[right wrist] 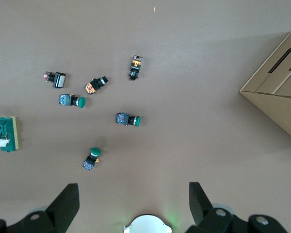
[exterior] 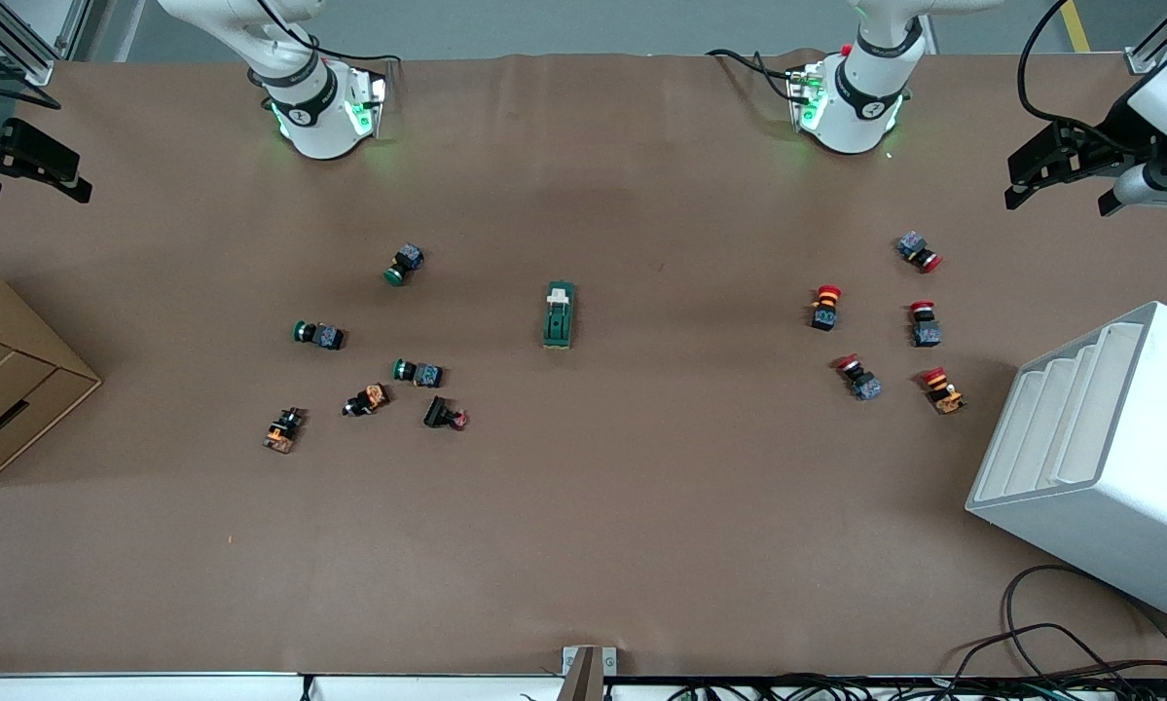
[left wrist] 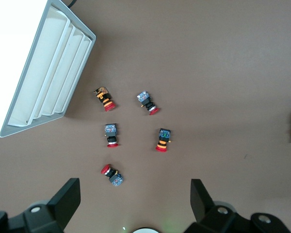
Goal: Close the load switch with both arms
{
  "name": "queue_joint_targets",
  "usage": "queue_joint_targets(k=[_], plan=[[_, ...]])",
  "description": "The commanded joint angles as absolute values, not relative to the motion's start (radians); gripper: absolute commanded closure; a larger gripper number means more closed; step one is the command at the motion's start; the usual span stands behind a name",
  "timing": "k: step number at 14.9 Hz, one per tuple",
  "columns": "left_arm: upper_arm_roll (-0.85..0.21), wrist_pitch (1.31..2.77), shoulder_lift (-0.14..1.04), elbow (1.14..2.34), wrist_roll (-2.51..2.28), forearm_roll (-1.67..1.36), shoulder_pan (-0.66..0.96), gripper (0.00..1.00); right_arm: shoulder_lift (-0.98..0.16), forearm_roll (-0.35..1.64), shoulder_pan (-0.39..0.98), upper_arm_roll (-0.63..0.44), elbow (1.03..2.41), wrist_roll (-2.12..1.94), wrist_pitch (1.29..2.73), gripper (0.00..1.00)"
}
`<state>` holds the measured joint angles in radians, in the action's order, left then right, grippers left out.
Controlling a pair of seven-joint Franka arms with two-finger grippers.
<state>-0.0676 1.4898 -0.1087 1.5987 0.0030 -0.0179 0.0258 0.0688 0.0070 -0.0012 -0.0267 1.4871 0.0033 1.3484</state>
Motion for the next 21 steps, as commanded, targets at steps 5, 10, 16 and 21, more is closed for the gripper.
queue_joint_targets(k=[5,10,16,21], plan=[[-0.071,1.473,-0.083,1.557,0.032,-0.020,0.037,0.00,0.084,0.014,0.008,-0.040,1.506,0.002,1.355,0.00],[-0.221,1.581,-0.008,1.525,0.011,-0.084,0.038,0.00,0.084,0.003,0.012,-0.038,1.506,-0.008,1.359,0.00],[-0.475,1.822,0.119,1.554,-0.489,-0.071,0.107,0.00,0.083,-0.028,0.014,-0.034,1.506,-0.046,1.355,0.00],[-0.477,1.957,0.228,1.628,-0.879,0.188,0.345,0.00,0.083,-0.020,0.014,-0.034,1.506,-0.048,1.342,0.00]])
